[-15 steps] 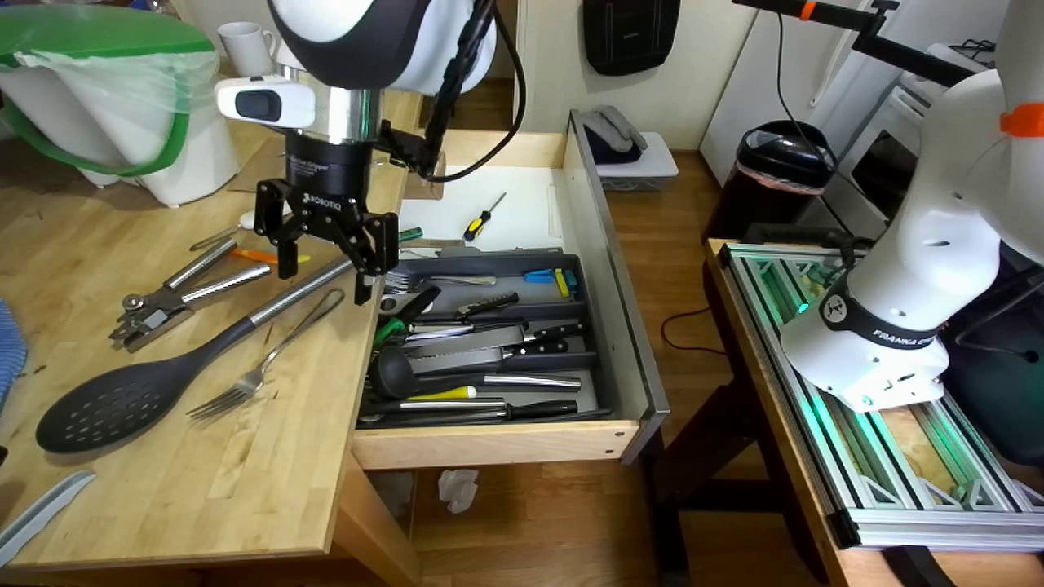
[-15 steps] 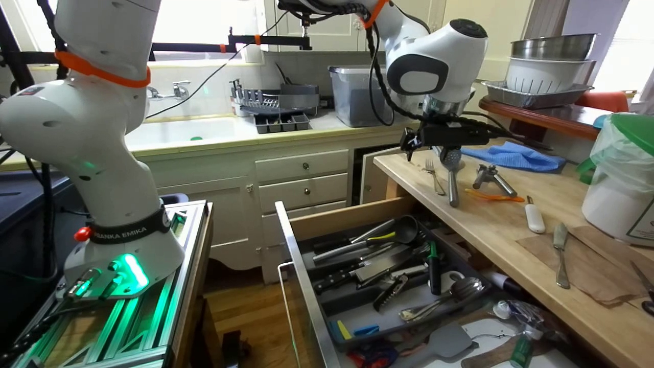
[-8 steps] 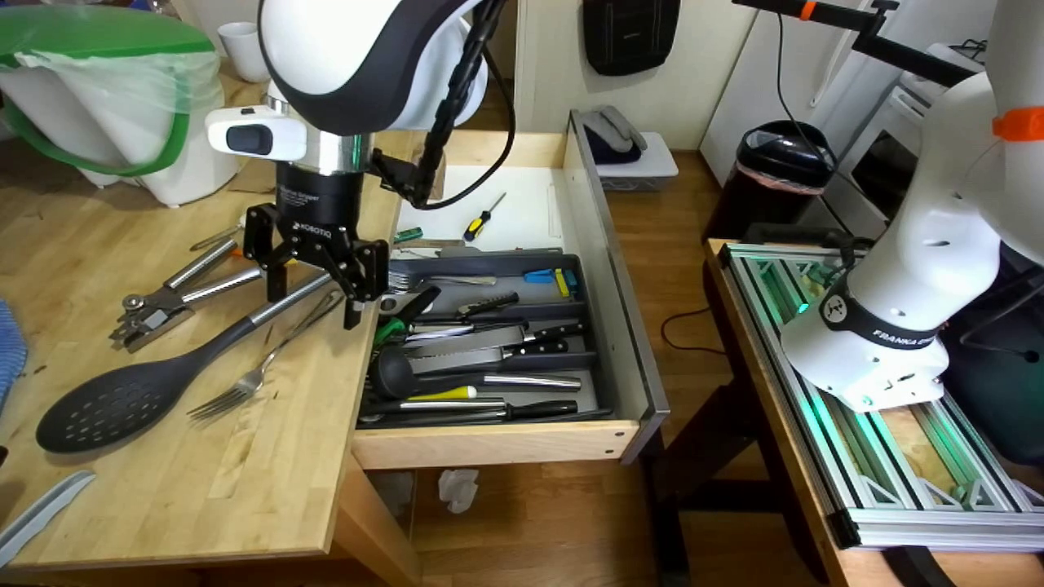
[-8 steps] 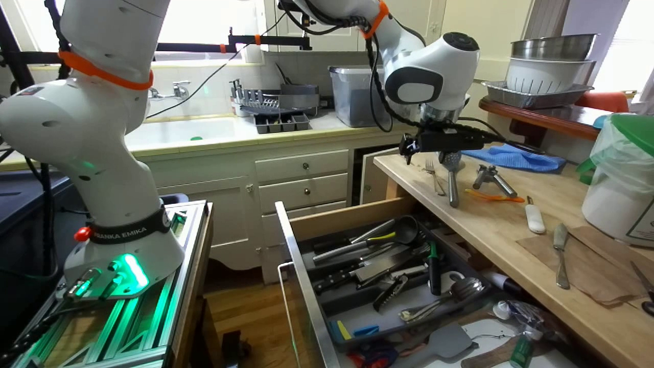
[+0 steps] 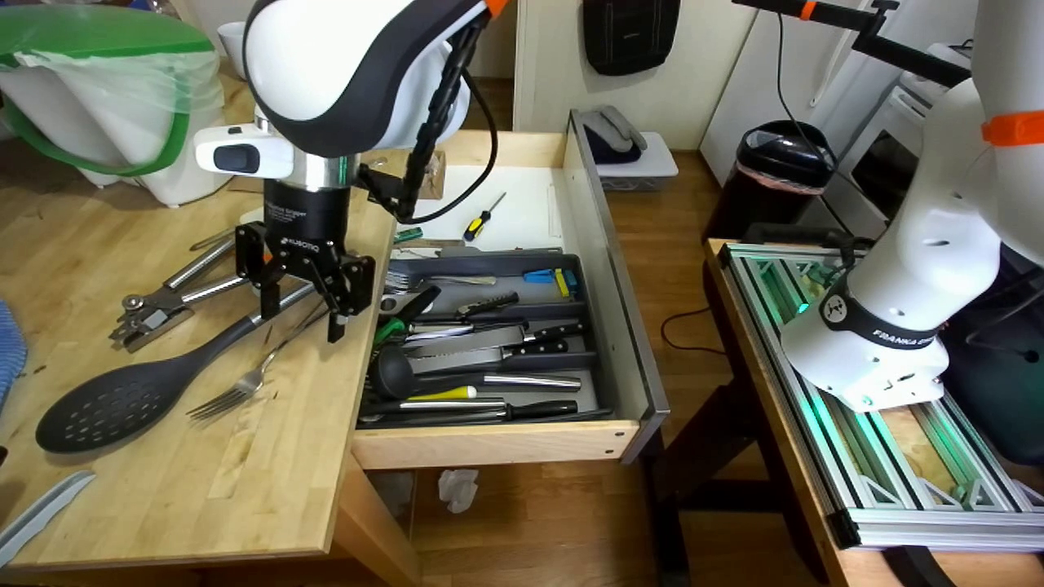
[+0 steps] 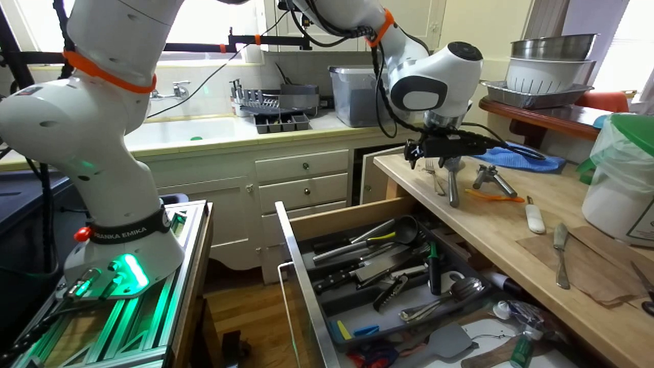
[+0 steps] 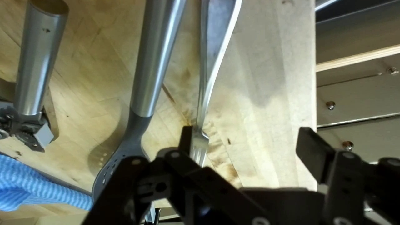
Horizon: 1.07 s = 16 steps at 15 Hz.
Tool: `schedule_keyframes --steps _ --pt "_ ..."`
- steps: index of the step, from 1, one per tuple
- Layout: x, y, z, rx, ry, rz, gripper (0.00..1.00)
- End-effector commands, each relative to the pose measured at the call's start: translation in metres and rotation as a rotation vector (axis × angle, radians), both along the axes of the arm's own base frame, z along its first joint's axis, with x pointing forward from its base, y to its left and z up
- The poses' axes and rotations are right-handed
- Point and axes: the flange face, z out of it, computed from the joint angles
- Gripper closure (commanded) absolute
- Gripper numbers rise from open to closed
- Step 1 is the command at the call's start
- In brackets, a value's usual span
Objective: Pick up the fork on the table and put it in the drawer
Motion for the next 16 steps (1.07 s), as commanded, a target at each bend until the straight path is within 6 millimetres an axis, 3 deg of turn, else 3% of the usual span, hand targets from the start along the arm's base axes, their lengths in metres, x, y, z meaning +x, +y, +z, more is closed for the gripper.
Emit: schedule_keyframes --steps 1,9,10,11,16 --pt "0.014 0.000 -0.009 -0.001 -0.023 0.017 0.17" --pt "0.027 0.007 -0.020 -0.007 -0.040 0.053 0.31" --pt "0.028 0.007 -0.021 -0.005 -0.040 0.057 0.37" --pt "0.030 0.008 -0.023 -0.002 -0.042 0.060 0.35" --pt "0.036 0.003 -0.027 0.014 -0.045 0.054 0.42"
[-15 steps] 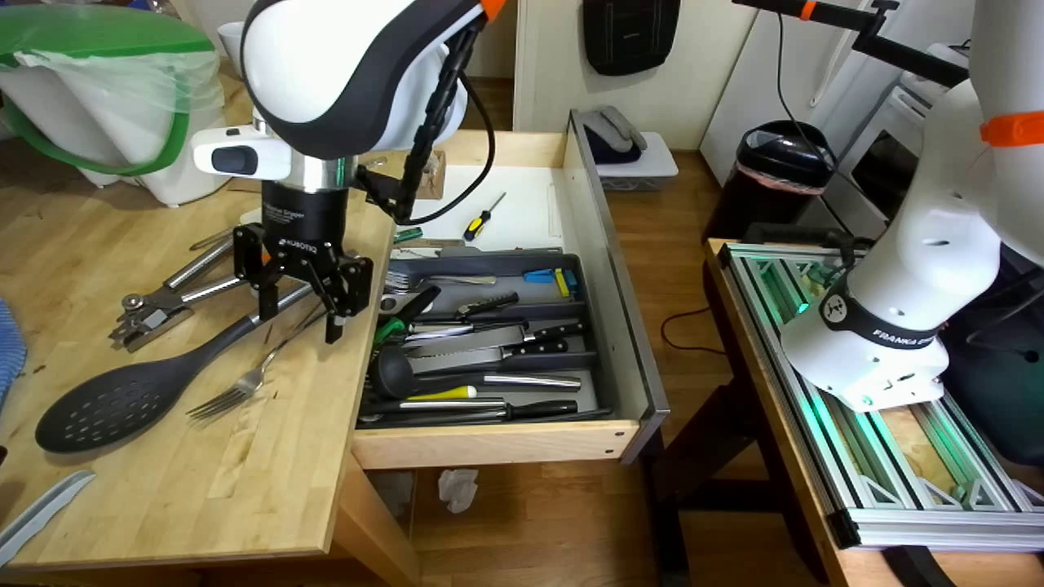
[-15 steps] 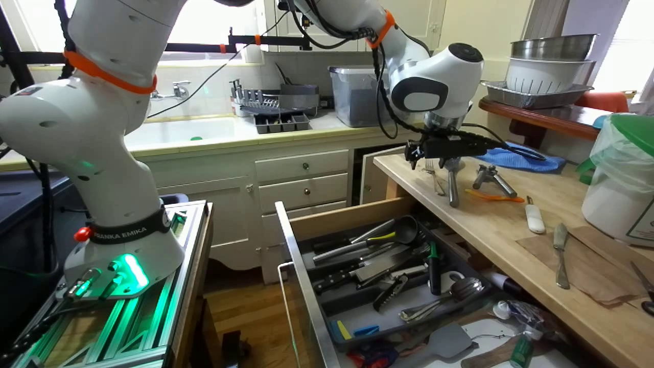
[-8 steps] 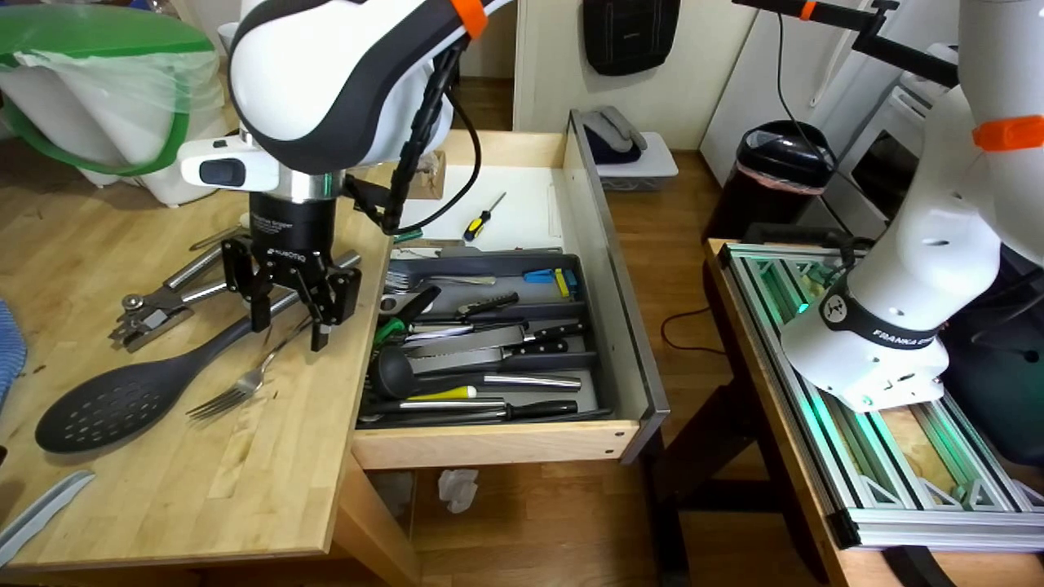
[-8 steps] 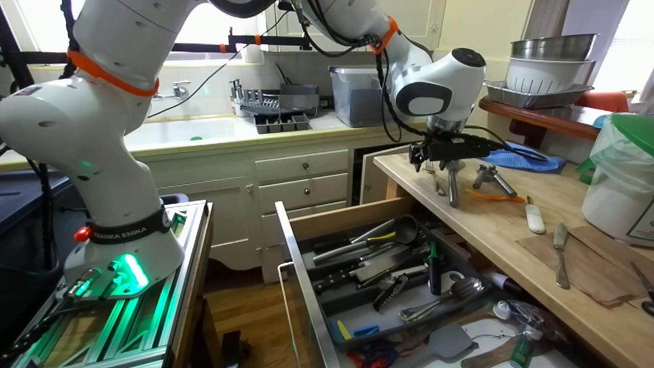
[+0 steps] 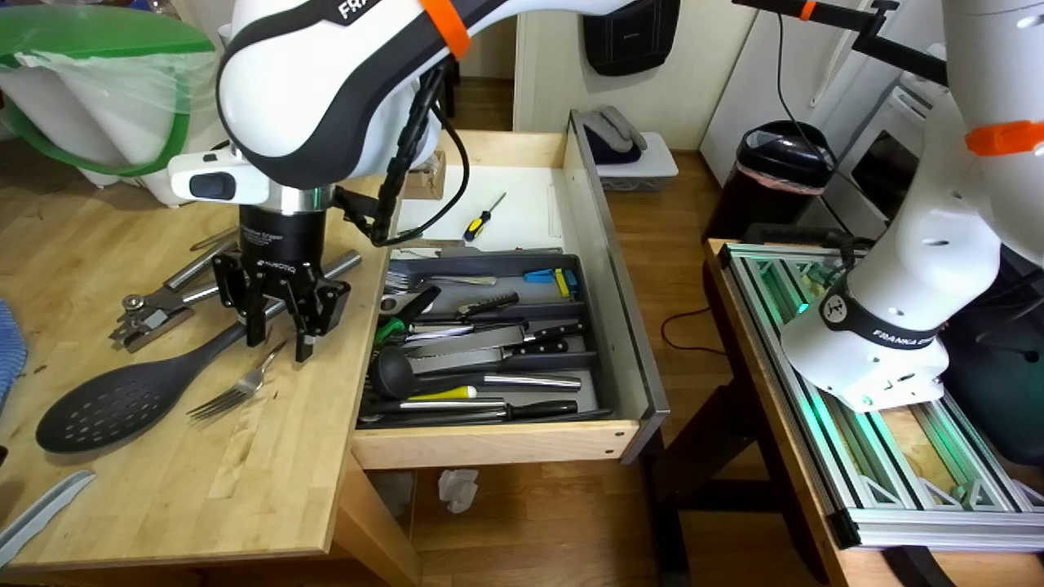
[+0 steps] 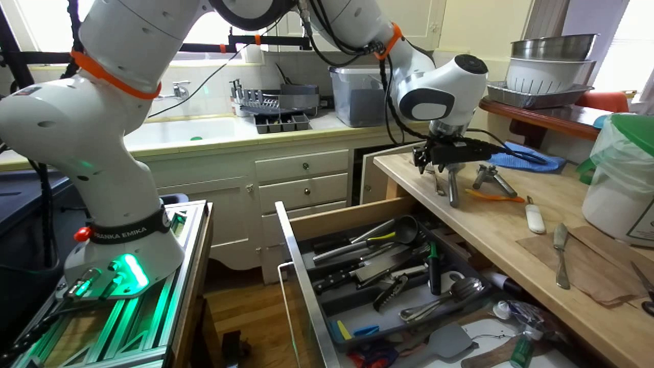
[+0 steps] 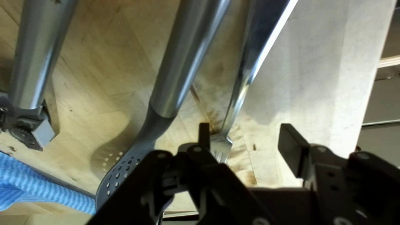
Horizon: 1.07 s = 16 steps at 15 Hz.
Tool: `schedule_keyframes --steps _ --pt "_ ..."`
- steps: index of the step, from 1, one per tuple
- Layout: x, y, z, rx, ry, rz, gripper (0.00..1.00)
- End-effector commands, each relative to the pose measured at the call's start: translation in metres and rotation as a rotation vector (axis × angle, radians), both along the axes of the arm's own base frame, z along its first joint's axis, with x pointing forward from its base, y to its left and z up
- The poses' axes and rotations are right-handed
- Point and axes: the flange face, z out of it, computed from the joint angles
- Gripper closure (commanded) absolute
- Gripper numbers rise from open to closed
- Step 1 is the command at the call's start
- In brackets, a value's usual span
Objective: Pick up the fork on the table and put it in the drawer
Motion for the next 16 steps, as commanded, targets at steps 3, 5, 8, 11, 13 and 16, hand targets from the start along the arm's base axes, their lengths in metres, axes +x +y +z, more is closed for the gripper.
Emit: schedule_keyframes --steps 3,5,8,11,13,16 --pt "0.011 -0.012 -0.009 0.026 -0.017 -0.002 0.43" --pt "0.012 -0.014 -0.011 0.036 -0.014 -0.006 0.46" --pt "0.013 -0.015 -0.014 0.048 -0.011 -0.007 0.49" --pt "0.015 -0.013 -0.016 0.054 -0.010 -0.002 0.52" --pt "0.015 -0.011 -0.018 0.064 -0.006 0.004 0.67" --pt "0.014 -0.008 -0.020 0.074 0.000 0.012 0.98"
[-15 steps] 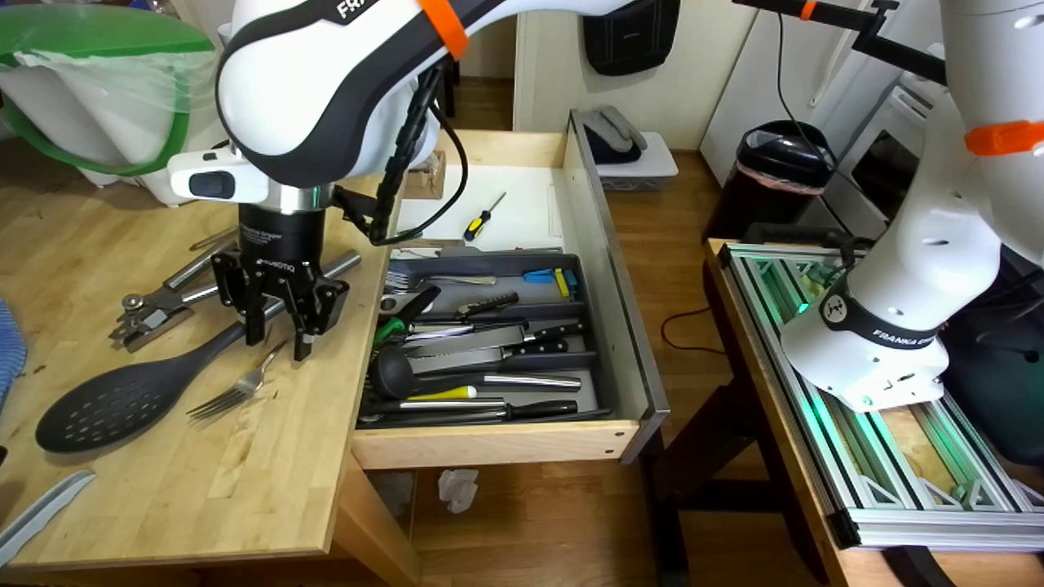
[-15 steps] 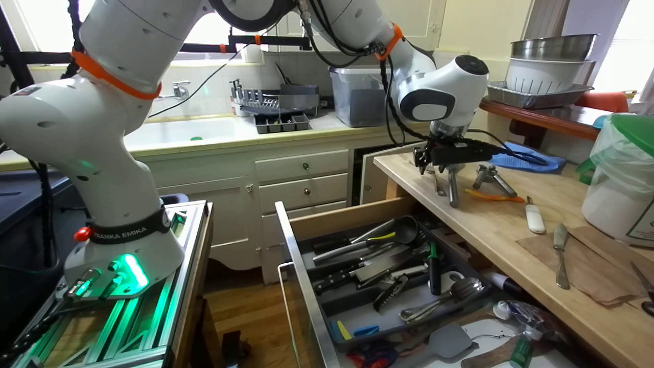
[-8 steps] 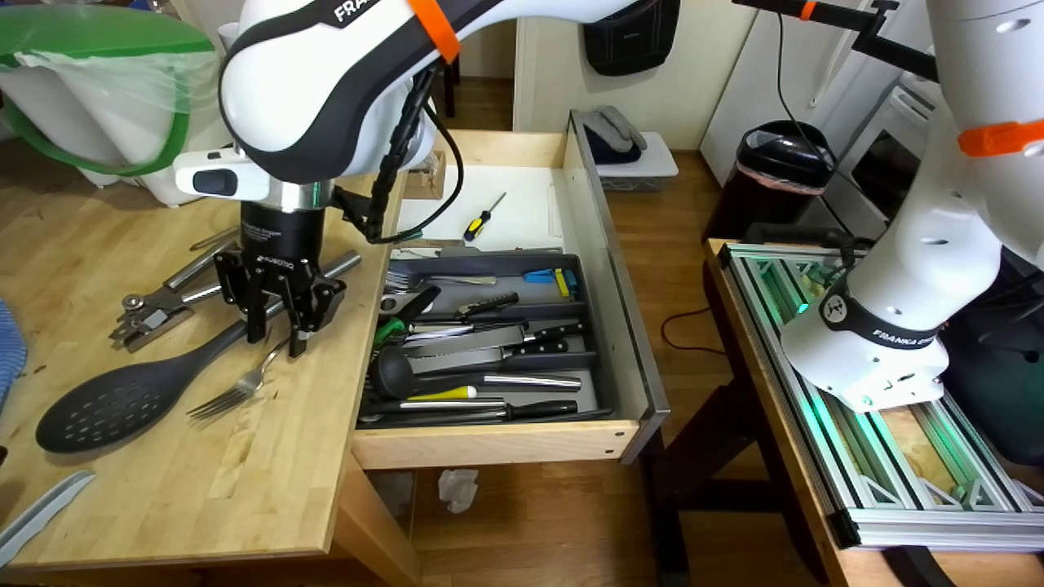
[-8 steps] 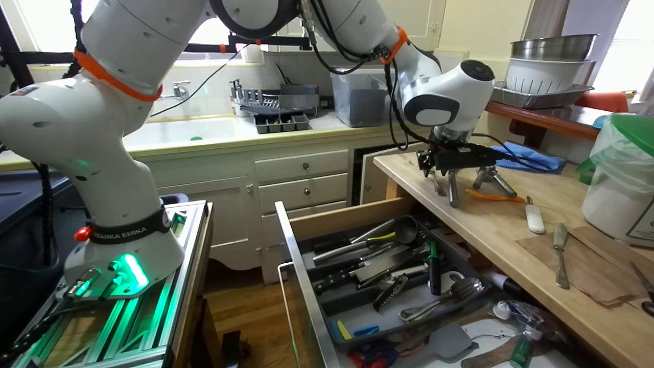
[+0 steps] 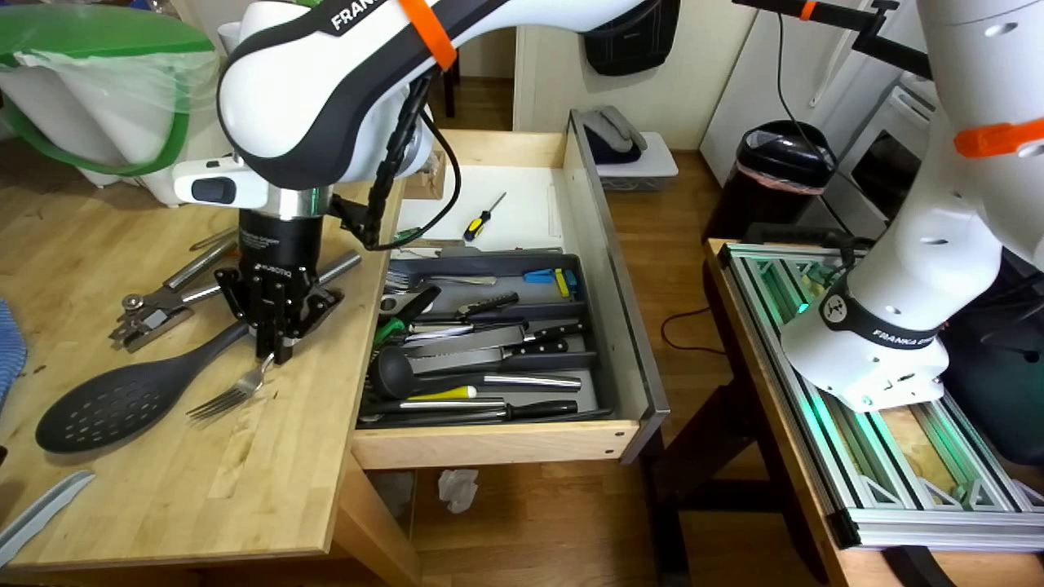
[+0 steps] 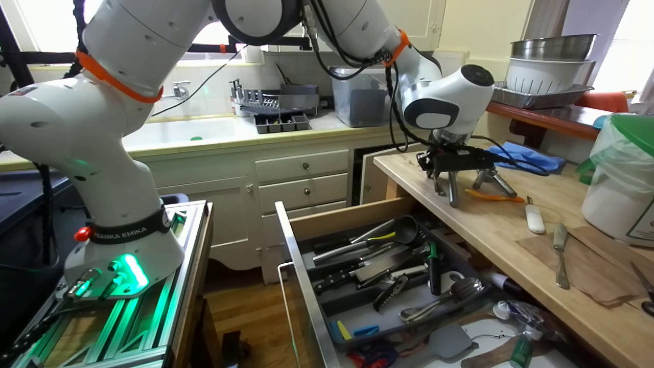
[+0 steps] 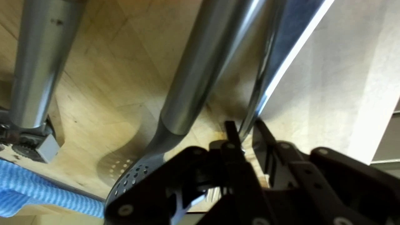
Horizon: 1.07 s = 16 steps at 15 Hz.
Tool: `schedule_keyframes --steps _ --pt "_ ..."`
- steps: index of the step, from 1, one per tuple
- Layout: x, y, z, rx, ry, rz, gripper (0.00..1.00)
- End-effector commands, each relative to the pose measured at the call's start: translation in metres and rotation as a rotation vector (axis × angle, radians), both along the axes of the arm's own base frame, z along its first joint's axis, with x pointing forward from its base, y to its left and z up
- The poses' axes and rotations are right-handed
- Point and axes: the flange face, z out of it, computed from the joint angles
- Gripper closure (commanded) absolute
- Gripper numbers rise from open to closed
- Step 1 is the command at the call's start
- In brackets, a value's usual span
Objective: Pick up the fork on the table and put it in the drawer
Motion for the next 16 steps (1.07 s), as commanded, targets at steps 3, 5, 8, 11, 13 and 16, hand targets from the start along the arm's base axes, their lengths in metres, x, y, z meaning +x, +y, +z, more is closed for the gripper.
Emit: schedule_keyframes --steps 3,5,8,11,13,16 --pt "0.003 0.002 0.002 0.034 0.013 0.015 0.98" --pt "0.000 0.006 0.020 0.035 0.014 0.003 0.98" --pt "-0.010 0.010 0.060 0.062 0.030 -0.035 0.98" --pt "-0.026 0.000 0.096 0.062 0.077 -0.130 0.98" --pt "-0.041 -0.014 0.116 0.076 0.095 -0.208 0.98" --pt "-0.072 -0.041 0.133 0.100 0.106 -0.311 0.98"
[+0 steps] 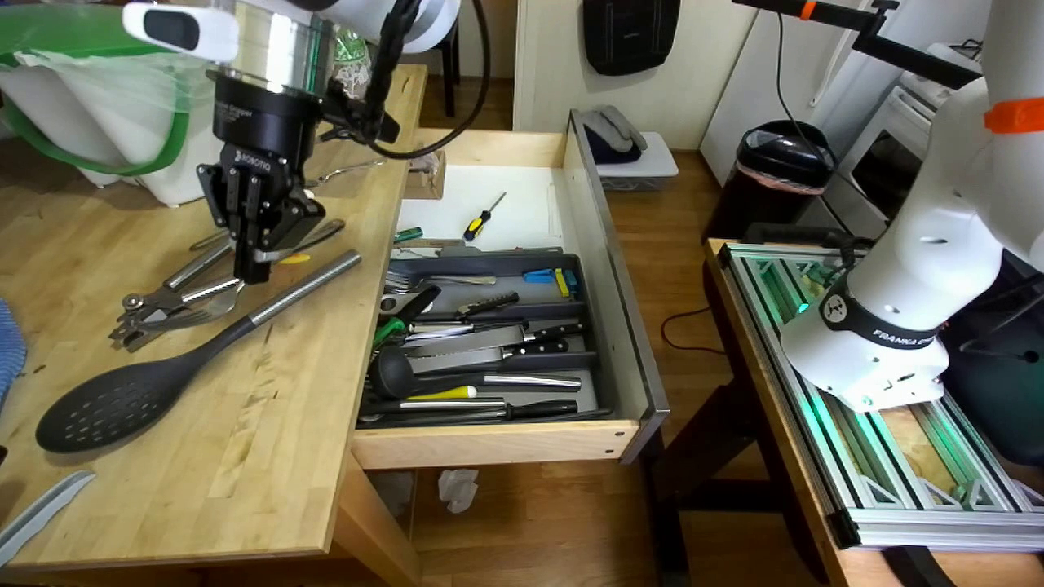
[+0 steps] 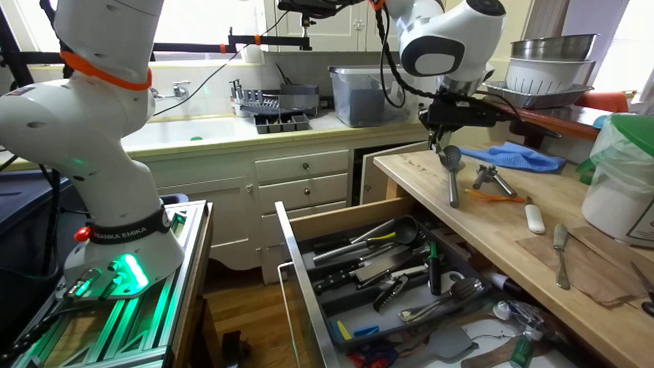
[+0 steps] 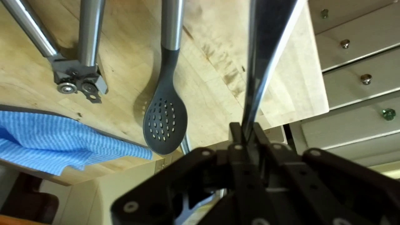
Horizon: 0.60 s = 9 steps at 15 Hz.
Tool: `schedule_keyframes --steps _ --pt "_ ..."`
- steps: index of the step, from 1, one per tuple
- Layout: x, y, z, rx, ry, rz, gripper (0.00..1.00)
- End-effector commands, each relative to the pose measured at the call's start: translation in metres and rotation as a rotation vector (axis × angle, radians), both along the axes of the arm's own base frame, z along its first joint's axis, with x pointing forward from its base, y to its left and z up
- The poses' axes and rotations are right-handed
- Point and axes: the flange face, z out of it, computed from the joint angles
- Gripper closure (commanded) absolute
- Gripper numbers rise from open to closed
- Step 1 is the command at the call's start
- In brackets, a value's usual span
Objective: Pick up the fork on the table and put it in the drawer
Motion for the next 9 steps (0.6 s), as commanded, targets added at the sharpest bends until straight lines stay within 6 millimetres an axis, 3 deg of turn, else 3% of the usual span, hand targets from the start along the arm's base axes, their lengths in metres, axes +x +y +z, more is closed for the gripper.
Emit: schedule_keyframes --steps 1,9 --pt "-0.054 -0.034 0.016 0.033 0.045 -0.125 0.98" --pt "-0.176 -0.139 0.011 -0.067 0.158 -0.503 0.98"
